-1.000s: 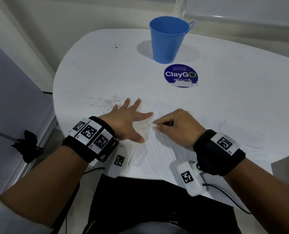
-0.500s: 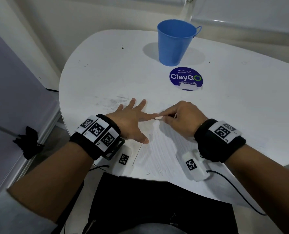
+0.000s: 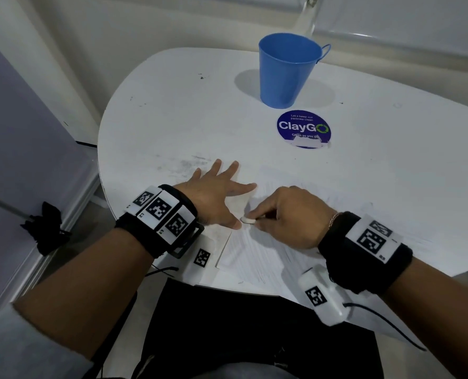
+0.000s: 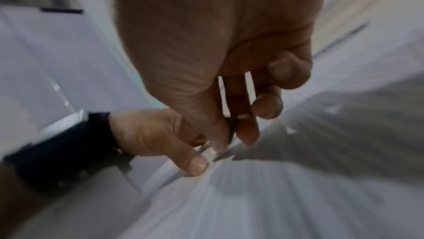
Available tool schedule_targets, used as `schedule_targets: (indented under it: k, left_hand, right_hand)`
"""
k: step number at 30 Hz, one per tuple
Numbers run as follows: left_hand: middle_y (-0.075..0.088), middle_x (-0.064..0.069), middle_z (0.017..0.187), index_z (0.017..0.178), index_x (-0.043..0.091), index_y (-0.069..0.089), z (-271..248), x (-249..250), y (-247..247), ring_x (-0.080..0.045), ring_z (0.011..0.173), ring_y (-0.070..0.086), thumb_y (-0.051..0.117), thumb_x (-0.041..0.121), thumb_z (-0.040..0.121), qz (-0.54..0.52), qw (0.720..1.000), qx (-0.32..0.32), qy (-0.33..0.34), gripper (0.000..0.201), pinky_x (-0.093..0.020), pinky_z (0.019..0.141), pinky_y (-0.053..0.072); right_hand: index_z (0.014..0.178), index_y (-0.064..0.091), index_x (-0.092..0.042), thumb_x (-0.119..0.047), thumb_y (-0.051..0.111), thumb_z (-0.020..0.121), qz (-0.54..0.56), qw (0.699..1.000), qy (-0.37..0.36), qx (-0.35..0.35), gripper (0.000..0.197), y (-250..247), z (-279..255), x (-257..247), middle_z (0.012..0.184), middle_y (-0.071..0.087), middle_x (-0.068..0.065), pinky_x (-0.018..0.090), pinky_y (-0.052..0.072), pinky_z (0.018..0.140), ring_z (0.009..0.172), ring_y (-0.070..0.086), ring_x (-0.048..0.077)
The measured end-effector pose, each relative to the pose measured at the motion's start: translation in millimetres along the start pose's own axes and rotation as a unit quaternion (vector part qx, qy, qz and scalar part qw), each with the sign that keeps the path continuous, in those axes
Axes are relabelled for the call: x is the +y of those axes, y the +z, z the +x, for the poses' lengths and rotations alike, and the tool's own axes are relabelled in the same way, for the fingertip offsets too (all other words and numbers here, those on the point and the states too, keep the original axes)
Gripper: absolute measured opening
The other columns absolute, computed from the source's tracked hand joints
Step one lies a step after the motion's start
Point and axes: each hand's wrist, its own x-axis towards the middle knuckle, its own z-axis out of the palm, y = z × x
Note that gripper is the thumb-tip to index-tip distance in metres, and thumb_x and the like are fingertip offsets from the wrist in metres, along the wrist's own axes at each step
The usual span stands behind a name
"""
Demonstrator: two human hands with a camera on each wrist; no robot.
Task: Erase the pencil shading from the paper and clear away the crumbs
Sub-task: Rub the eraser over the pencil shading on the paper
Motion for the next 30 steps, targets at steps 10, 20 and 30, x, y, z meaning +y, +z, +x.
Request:
schedule_targets:
  k: [10, 20, 30]
  left_hand:
    - [-0.02, 0.015, 0.166, 0.153, 0.057, 0.015, -1.5, -3.2, -2.2, -0.011, 0.15, -0.028, 0.073, 0.045, 0.087, -0.006, 1.0, -0.002, 0.015, 0.088, -0.042, 0.123, -0.015]
    - [-0.024, 0.017, 0.164, 0.153, 0.059, 0.01, -6.1, 3.6, -7.0, -0.01, 0.148, -0.03, 0.075, 0.046, 0.086, 0.003, 1.0, -0.023, -0.004, 0.094, -0.04, 0.12, -0.015]
    - [-0.025, 0.013, 0.165, 0.156, 0.054, 0.004, -2.5, 3.1, -5.5, -0.012, 0.149, -0.031, 0.075, 0.048, 0.085, 0.014, 1.0, -0.02, -0.003, 0.1, -0.042, 0.122, -0.015]
  right_hand:
    - [0.112, 0.073, -0.038, -0.025, 0.064, 0.093, 0.056, 0.994, 0.046, 0.076, 0.024, 0.9, 16.0, 14.0, 0.097, 0.071, -0.017, 0.018, 0.046, 0.078, 0.082, 0.06, 0.002]
    - [0.106, 0.075, -0.037, -0.025, 0.064, 0.093, 0.057, 0.992, 0.047, 0.107, 0.021, -6.9, 16.0, 9.7, 0.104, 0.074, -0.013, 0.025, 0.054, 0.084, 0.089, 0.066, 0.006]
    - [0.102, 0.077, -0.037, -0.028, 0.064, 0.093, 0.019, 0.996, 0.029, 0.081, 0.018, -12.3, 19.2, 4.0, 0.094, 0.075, -0.013, 0.025, 0.052, 0.08, 0.082, 0.066, 0.008]
